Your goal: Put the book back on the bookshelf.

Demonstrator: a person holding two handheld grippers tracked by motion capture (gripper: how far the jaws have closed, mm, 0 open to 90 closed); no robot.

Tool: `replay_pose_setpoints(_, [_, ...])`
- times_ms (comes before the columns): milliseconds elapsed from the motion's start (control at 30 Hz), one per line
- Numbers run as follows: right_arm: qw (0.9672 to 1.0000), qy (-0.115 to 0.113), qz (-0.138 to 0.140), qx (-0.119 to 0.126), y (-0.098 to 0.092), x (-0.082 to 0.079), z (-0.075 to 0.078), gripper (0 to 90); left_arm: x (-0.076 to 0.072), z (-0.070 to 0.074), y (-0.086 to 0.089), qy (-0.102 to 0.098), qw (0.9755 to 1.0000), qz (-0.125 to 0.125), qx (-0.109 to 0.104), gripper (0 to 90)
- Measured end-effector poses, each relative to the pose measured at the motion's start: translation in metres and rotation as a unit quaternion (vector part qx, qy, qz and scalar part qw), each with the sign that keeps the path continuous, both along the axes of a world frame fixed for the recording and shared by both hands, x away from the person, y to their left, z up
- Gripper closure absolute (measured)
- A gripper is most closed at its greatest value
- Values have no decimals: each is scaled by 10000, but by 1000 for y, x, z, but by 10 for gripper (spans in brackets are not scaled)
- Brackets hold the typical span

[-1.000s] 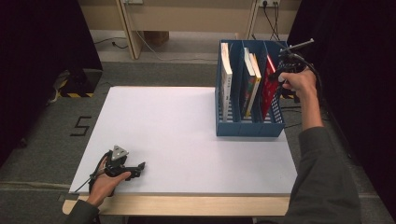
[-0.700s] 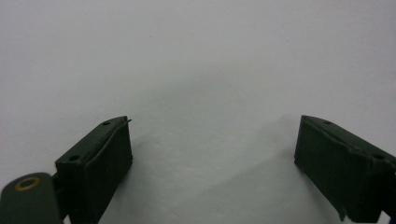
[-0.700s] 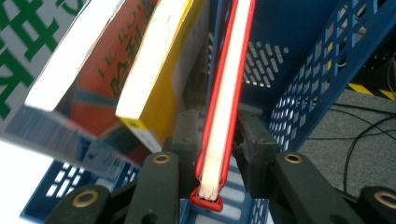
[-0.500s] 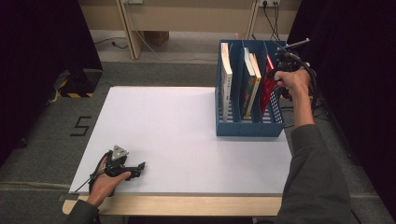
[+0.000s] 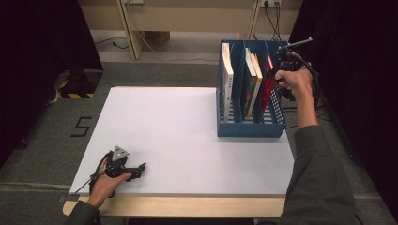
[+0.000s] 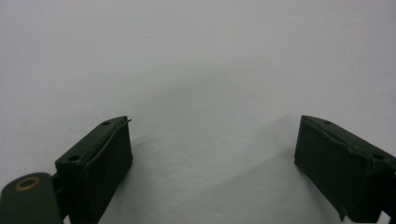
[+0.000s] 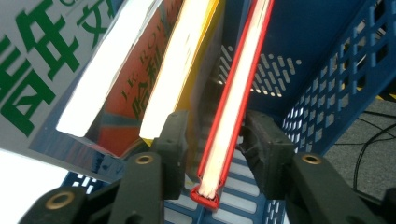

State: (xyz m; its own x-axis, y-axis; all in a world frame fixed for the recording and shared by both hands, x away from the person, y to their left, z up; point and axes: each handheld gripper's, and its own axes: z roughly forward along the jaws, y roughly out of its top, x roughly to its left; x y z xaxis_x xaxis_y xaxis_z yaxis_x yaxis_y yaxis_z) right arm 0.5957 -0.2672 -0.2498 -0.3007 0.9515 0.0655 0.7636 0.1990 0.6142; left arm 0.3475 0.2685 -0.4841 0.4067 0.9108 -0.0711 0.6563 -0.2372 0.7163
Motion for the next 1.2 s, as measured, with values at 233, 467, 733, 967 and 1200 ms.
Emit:
replay_pose_setpoints(233, [10000, -30, -46, 68, -3, -5, 7, 522, 0, 0, 0, 1, 10000, 0, 0, 103])
replay_pose_setpoints(467, [9997, -170, -90, 173, -7, -12, 15, 455, 0, 0, 0, 1, 10000, 0, -3, 103])
replay_pose_setpoints(733, [9987, -344, -162, 325, -15, -26, 25, 385, 0, 0, 0, 1, 10000, 0, -1, 102])
replay_pose_setpoints(967, [9983, -468, -27, 358, -14, -44, 27, 343, 0, 0, 0, -8, 10000, 2, -5, 102])
replay_pose_setpoints(1200, [9968, -569, 7, 567, -14, -66, 26, 279, 0, 0, 0, -10, 10000, 2, -4, 102])
